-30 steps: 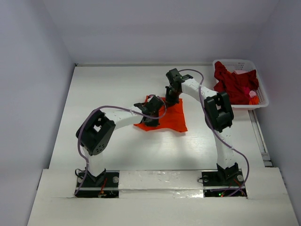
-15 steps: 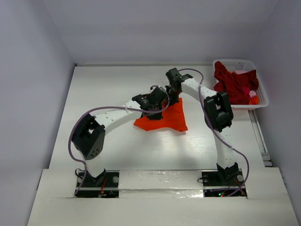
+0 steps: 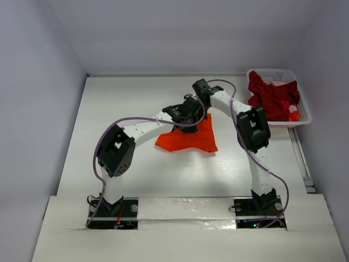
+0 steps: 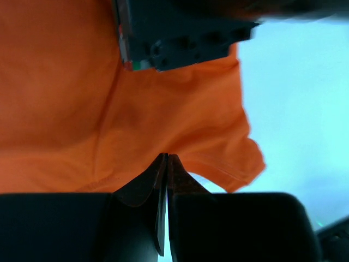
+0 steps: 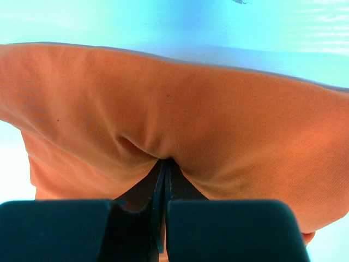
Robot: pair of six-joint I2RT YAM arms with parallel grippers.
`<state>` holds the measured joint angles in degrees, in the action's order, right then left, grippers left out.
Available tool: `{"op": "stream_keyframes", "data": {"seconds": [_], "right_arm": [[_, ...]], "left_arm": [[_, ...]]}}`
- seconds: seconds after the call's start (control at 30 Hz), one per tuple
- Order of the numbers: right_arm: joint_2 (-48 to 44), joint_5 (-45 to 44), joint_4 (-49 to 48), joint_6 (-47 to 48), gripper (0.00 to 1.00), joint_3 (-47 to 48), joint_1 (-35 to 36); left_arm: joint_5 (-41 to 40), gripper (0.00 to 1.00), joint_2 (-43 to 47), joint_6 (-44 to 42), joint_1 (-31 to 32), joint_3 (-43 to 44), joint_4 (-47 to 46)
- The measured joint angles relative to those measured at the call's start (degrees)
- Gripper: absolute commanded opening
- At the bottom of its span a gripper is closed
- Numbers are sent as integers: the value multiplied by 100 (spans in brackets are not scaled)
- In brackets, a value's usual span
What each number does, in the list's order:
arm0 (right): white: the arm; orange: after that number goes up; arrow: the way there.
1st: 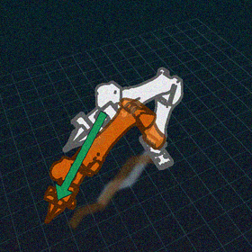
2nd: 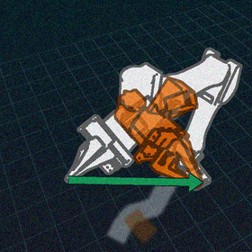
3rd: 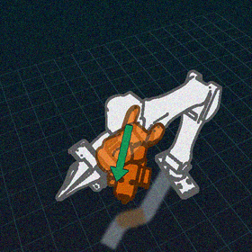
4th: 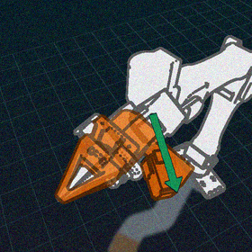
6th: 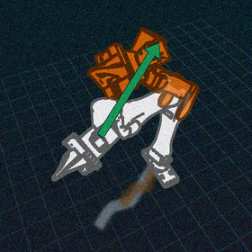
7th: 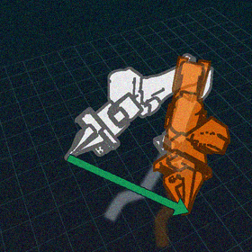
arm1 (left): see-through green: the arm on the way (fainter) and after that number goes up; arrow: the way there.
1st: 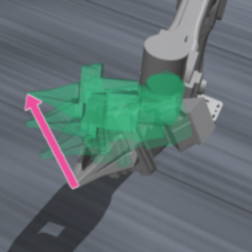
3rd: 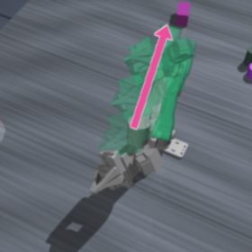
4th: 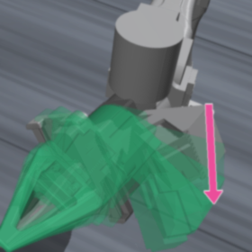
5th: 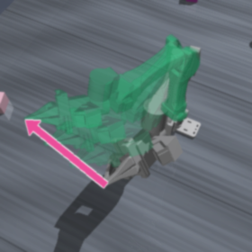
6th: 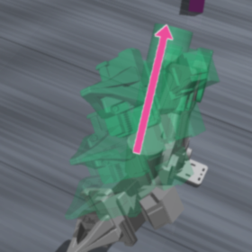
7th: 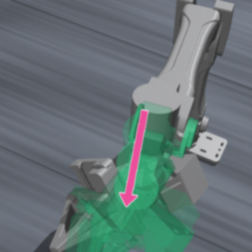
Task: Fold and stack the t-shirts
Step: Smooth out wrinkles on the folded tshirt
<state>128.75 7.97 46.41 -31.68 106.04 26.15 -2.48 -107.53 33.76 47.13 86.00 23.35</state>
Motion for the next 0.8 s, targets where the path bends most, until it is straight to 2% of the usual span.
{"op": "stream_keyframes", "data": {"seconds": [0.17, 0.6, 0.8], "right_arm": [[0, 0, 2, 0, 0, 0, 0], [2, 2, 11, 0, 0, 11, 0], [57, 0, 105, 2, 0, 125, 0]], "left_arm": [[101, 0, -181, -17, 0, -444, -199], [216, 0, -496, -118, 11, -933, -713], [223, 0, -404, -155, 42, -1261, -1075]]}}
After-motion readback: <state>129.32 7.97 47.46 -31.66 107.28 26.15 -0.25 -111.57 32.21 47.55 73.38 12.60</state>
